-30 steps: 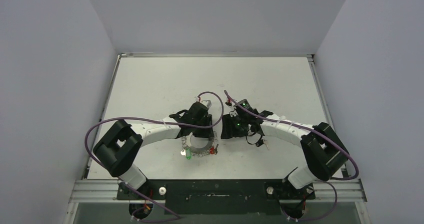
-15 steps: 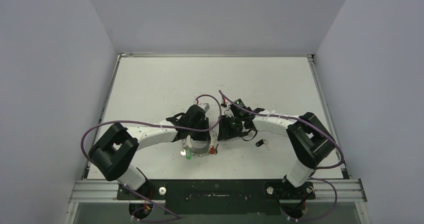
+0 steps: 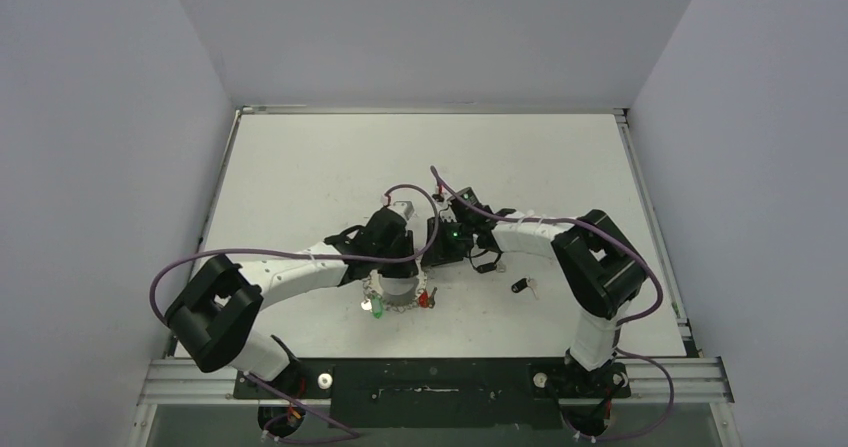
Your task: Put the keys on the keyring
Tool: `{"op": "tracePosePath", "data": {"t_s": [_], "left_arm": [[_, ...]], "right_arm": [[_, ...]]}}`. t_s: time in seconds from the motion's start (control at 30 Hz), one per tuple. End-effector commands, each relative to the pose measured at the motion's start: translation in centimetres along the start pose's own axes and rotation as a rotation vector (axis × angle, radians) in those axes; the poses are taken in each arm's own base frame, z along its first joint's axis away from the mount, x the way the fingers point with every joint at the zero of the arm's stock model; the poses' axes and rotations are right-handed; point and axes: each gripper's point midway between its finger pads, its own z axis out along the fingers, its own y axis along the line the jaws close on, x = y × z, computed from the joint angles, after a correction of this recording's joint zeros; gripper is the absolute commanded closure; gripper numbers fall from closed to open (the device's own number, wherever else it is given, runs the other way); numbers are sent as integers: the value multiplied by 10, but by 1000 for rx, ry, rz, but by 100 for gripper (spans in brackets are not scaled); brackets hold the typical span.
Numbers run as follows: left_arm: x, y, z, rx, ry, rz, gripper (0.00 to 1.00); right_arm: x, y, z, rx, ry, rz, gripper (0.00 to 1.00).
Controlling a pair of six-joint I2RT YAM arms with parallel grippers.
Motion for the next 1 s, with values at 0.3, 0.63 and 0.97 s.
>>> {"op": "tracePosePath", "data": {"t_s": [0.3,0.63,0.97], "left_arm": [[-10,6,-12,-23,-80,-17,82],[-10,8,-12,-27,-91,-24,81],[-7,10,-16,-6,-120,-49,81]], "right_arm": [[7,21,-4,-132,6,37,75],[-1,67,-34,-382,-88,74,74],[-6,31,-37,-138,-84,-18,73]]}}
